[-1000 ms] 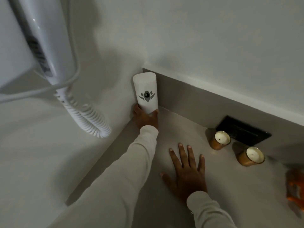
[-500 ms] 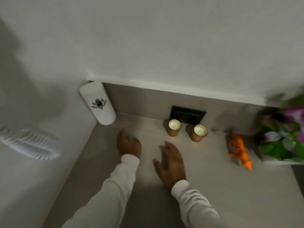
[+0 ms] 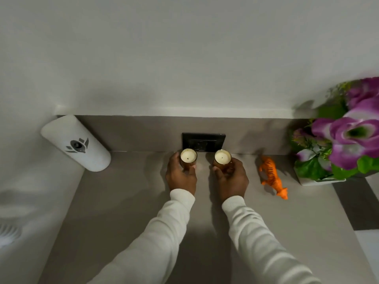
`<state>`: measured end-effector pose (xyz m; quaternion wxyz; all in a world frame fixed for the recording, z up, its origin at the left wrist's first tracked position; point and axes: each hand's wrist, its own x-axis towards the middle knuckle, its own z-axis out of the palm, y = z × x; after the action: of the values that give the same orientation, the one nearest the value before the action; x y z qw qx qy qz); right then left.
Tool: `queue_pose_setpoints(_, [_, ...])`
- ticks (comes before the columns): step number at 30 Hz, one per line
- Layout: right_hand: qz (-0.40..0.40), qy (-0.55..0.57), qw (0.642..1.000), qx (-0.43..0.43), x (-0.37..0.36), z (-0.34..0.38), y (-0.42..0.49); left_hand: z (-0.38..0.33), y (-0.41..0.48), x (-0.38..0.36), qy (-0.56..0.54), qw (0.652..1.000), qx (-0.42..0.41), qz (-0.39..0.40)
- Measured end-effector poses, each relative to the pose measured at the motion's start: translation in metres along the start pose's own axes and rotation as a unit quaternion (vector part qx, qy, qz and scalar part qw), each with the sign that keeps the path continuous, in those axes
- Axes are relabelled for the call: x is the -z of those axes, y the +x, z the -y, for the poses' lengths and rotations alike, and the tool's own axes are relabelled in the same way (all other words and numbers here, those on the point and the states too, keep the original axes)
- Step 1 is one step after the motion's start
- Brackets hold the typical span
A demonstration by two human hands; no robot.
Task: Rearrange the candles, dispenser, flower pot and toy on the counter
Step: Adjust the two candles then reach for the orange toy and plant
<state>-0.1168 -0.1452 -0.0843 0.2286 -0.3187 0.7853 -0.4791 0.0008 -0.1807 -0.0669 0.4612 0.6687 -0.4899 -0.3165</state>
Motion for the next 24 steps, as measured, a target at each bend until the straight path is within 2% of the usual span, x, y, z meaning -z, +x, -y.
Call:
queue_pose_setpoints(6, [0.022,-0.014,1.0,0.017,-0.001,0.006,0.008,0.007,0.01,-0.003,0.003,1.0,0.002,0.004])
queue_pose_setpoints(10, [0.058,-0.013,0.998,0.001,0.011,0.018,-0.002,-0.002,0.002,0.009,0.062,0.998,0.004,0.013])
queue_pose_setpoints(12, [0.06,0.001,0.998,-0.004,0.025,0.02,-0.017,-0.007,-0.014,0.016,0.08,0.996,-0.028,0.015])
queue_pose_setpoints(15, [0.013,0.037,0.998,0.052,0.064,0.012,-0.046,-0.014,-0.051,0.015,0.033,0.996,-0.079,0.035])
queue_pose_setpoints(18, [-0.109,0.058,0.988,0.09,0.122,-0.003,-0.057,-0.025,-0.092,0.001,-0.02,0.984,-0.123,0.123])
queue_pose_setpoints(21, [-0.222,0.036,0.972,0.072,0.18,-0.021,-0.038,-0.042,-0.119,-0.027,-0.017,0.961,-0.129,0.244])
queue_pose_setpoints(22, [-0.241,0.023,0.969,0.045,0.196,-0.028,-0.027,-0.048,-0.126,-0.039,-0.003,0.95,-0.129,0.285])
queue_pose_setpoints(24, [-0.224,0.008,0.974,-0.022,0.219,-0.042,-0.002,-0.057,-0.135,-0.062,0.035,0.933,-0.133,0.332])
